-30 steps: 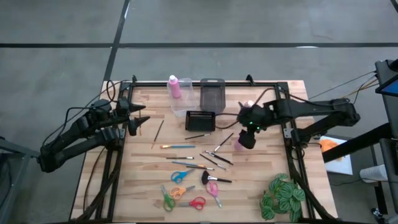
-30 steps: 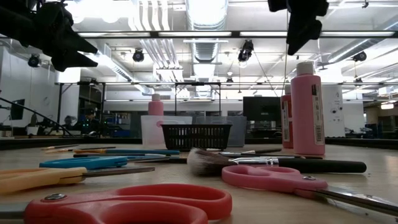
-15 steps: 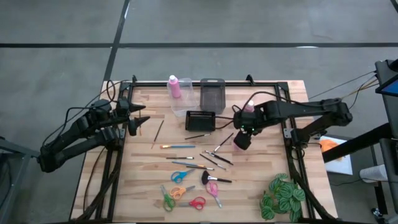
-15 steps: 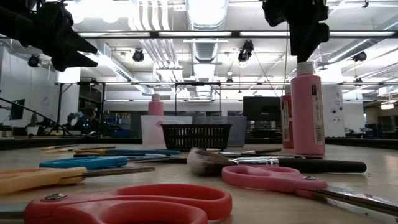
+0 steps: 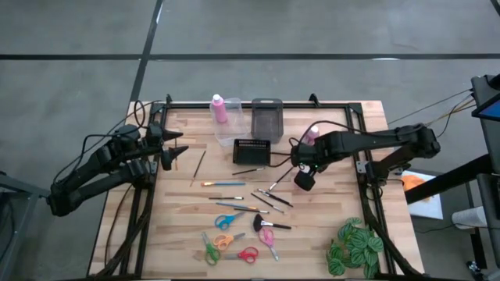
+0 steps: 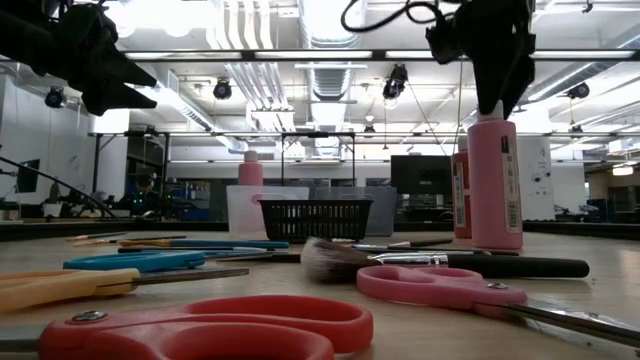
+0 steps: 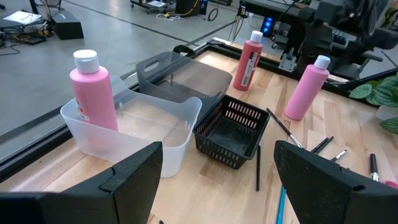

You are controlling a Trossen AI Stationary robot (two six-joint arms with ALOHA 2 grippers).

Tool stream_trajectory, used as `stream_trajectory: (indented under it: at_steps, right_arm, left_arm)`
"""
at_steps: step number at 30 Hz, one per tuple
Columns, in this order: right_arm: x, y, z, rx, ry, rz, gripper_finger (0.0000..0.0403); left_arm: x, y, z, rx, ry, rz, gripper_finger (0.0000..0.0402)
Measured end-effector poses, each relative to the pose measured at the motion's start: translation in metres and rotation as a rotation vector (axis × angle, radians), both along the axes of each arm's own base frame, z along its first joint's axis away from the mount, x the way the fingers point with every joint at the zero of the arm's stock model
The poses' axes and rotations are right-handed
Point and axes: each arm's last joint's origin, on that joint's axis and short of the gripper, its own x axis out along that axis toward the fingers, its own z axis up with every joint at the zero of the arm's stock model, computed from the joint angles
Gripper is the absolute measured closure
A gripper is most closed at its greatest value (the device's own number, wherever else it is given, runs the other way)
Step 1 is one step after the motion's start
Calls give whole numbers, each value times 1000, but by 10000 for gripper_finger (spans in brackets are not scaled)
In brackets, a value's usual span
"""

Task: Pick & Place Paint Supplies
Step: Put the pink paint bottle into the transparent bin

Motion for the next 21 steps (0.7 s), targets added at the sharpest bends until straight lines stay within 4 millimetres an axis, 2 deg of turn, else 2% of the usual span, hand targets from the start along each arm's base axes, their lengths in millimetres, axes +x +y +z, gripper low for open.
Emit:
stream_trajectory:
  at_steps: [11, 17, 21]
  right_arm:
    - [4, 1, -30, 43, 3, 6, 44]
    - [5, 2, -37, 56, -25, 4, 45]
    - [4, 1, -39, 58, -16, 3, 73]
  left_arm:
    - [0, 0, 0, -2, 4, 0, 91]
    - [0, 0, -1, -4, 6, 0, 91]
    - [0, 0, -1, -4, 7, 0, 91]
